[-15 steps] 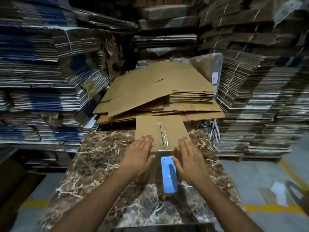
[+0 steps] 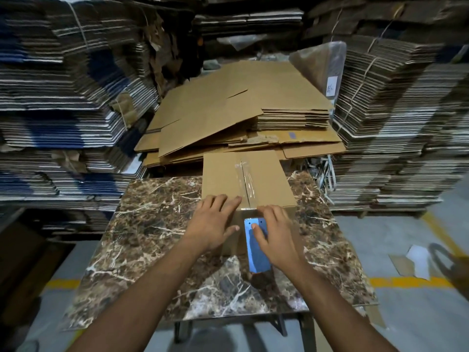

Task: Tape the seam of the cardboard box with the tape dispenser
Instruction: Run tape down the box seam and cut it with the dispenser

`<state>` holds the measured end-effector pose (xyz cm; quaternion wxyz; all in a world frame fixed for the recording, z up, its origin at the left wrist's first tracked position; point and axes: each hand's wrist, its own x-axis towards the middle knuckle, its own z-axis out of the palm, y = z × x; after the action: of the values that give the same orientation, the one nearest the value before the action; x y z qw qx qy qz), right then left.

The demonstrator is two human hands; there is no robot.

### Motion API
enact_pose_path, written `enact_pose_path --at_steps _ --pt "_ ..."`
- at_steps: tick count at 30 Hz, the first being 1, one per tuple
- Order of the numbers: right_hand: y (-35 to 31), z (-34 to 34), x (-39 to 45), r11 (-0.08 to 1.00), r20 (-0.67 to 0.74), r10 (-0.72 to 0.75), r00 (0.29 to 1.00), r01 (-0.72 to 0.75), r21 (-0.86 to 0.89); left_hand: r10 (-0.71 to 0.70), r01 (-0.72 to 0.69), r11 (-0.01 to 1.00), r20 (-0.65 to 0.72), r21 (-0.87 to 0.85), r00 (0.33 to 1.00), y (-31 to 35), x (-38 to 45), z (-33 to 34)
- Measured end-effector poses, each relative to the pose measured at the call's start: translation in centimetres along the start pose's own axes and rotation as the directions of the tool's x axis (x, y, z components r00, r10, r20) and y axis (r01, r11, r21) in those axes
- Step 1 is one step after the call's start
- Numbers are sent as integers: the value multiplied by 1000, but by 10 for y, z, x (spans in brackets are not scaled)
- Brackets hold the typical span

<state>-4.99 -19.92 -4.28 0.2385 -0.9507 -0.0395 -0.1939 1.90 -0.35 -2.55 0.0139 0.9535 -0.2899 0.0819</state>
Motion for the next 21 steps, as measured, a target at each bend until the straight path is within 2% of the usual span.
enact_pose_path --at_steps 4,7,14,16,21 --pt "-17 23 -30 982 19 69 997 -65 -175 76 -83 981 44 174 996 -7 28 -7" --pt "-23 43 -45 964 64 91 994 -72 -257 141 -153 963 69 221 988 -13 47 -6" --pt "-25 56 -33 964 59 161 985 -144 -225 199 -202 979 105 15 974 -20 54 7" --pt "-22 59 -30 973 73 150 986 -134 -189 234 -237 972 123 10 964 -22 56 9" --pt "-25 60 -31 977 -2 118 993 -117 -177 244 -248 968 126 23 962 -24 56 12"
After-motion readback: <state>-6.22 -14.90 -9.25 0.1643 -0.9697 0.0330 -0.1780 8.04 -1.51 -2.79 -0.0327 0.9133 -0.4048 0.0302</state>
